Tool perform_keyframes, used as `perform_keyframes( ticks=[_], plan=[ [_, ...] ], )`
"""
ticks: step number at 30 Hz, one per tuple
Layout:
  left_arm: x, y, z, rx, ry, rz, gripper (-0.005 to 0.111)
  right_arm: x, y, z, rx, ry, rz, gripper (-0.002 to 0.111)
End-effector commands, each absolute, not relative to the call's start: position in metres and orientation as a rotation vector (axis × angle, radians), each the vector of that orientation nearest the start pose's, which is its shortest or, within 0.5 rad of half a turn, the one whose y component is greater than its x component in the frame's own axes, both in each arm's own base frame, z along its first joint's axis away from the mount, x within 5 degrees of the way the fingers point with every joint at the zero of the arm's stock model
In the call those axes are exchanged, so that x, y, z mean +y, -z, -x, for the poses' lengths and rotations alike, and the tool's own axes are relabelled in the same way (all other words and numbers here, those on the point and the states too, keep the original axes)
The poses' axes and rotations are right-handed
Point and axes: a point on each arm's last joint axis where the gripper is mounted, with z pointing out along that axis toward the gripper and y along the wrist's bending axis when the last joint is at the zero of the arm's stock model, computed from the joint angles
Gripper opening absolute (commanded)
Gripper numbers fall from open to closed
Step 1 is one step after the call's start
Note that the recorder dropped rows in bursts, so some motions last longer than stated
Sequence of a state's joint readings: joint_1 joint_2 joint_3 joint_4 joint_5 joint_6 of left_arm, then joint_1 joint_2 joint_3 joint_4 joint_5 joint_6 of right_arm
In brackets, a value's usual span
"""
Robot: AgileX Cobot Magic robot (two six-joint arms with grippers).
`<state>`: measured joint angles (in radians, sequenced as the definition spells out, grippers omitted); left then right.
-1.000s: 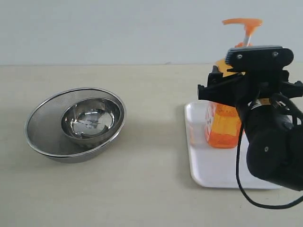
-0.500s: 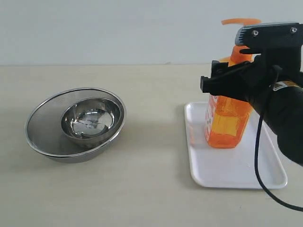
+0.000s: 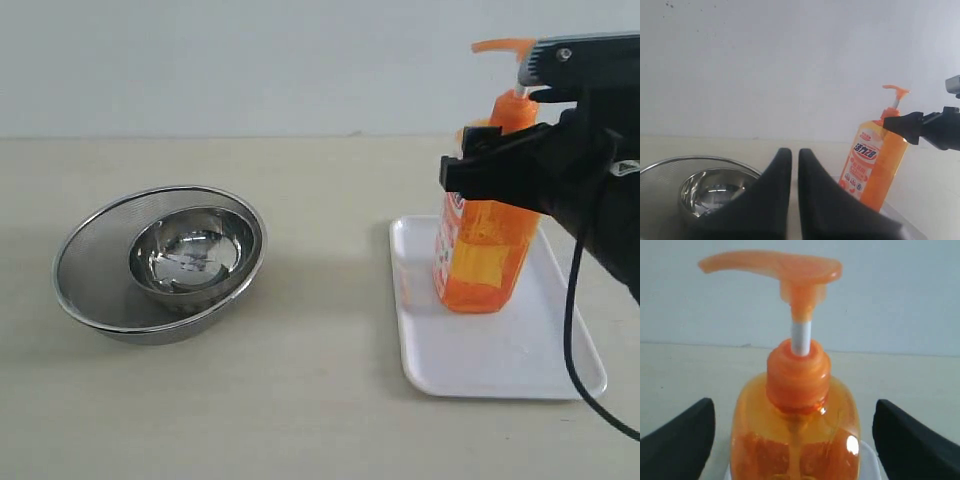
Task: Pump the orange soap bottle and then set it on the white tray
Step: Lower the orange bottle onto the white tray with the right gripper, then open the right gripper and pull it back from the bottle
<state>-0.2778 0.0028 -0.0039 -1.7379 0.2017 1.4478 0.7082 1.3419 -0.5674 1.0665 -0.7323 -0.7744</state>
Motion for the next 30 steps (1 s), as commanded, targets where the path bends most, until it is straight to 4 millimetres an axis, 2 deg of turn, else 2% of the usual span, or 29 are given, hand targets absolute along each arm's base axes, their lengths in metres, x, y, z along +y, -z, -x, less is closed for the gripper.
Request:
perform_keyframes(
  ticks=[1,8,14,16,18,23,24,30],
  plan=[
    [-0.032,-0.216,-0.047,1.473,0.621,-0.147,0.005,0.121,-0.257,-0.218,1.798,-0.104,0.067,0.077],
    [-0.032,-0.216,-0.047,1.473,0.621,-0.147,0.005,0.114,-0.269,-0.204,1.846,-0.149,0.084,0.077],
    [-0.032,-0.216,-0.047,1.473,0.621,-0.147,0.005,0.123,-0.276,-0.187,1.900,-0.353,0.214,0.076],
    [-0.032,-0.216,-0.047,1.473,0.621,-0.147,0.005,0.128,-0.275,-0.183,1.925,-0.421,0.267,0.068],
    [-0.032,-0.216,-0.047,1.473,0.621,-0.147,0.005,0.133,-0.273,-0.179,1.949,-0.474,0.313,0.055],
    [-0.032,-0.216,-0.047,1.473,0.621,-0.147,0.005,0.143,-0.262,-0.169,2.025,-0.600,0.442,0.005],
    [-0.032,-0.216,-0.047,1.473,0.621,-0.147,0.005,0.143,-0.259,-0.167,2.039,-0.607,0.453,0.000],
    [-0.032,-0.216,-0.047,1.473,0.621,-0.147,0.005,0.123,-0.225,-0.162,2.122,-0.475,0.322,0.000]
  ],
)
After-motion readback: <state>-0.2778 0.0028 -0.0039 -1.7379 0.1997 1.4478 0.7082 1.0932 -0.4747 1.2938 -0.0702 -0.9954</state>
